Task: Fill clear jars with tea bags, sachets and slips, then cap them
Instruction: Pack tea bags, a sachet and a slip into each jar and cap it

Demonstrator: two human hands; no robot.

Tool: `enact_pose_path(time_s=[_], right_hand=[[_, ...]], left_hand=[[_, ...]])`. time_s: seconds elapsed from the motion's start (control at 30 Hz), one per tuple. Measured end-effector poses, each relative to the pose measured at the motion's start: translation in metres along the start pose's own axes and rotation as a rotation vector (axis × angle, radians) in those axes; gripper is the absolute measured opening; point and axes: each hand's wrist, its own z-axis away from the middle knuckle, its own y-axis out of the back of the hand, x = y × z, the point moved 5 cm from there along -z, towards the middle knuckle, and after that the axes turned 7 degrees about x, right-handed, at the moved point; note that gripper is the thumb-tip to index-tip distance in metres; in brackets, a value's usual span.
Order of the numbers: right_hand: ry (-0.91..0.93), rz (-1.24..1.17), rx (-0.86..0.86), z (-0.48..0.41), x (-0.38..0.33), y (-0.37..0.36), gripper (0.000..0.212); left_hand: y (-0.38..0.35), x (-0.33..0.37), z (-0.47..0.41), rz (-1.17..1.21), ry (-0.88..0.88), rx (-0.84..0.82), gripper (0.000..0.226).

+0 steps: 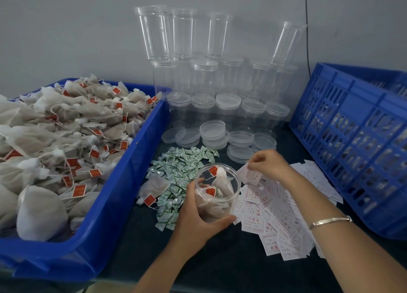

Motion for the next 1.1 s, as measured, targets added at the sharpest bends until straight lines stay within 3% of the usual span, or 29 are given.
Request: enact_pose_path(time_s=[0.23, 0.4, 0.67, 0.83, 1.1], right_hand=[[-0.042, -0.129, 0.091, -0.002, -0.008, 0.021, 0.018], [-0.060, -0.169, 0.015, 0.001, -0.013, 0.023, 0.022], [0.050, -0.355, -0.010, 0.016, -0.039, 0.035, 0.007], [0.172, -0.494, -0.177, 0.043, -0.075, 0.033, 0.020], [0.479, 0.039, -0.216, 0.083, -0.111, 0.003, 0.011]], left_hand=[[0.000, -0.001, 0.000, -0.010, 0.003, -0.003, 0.096], [0.000, 0.000, 0.000, -0.018, 0.001, -0.009, 0.096], [0.000, -0.001, 0.000, 0.003, 0.005, -0.012, 0.096], [0.000, -0.001, 0.001, 0.003, 0.015, -0.015, 0.097], [-0.001, 0.001, 0.001, 0.047, 0.022, -0.016, 0.091]])
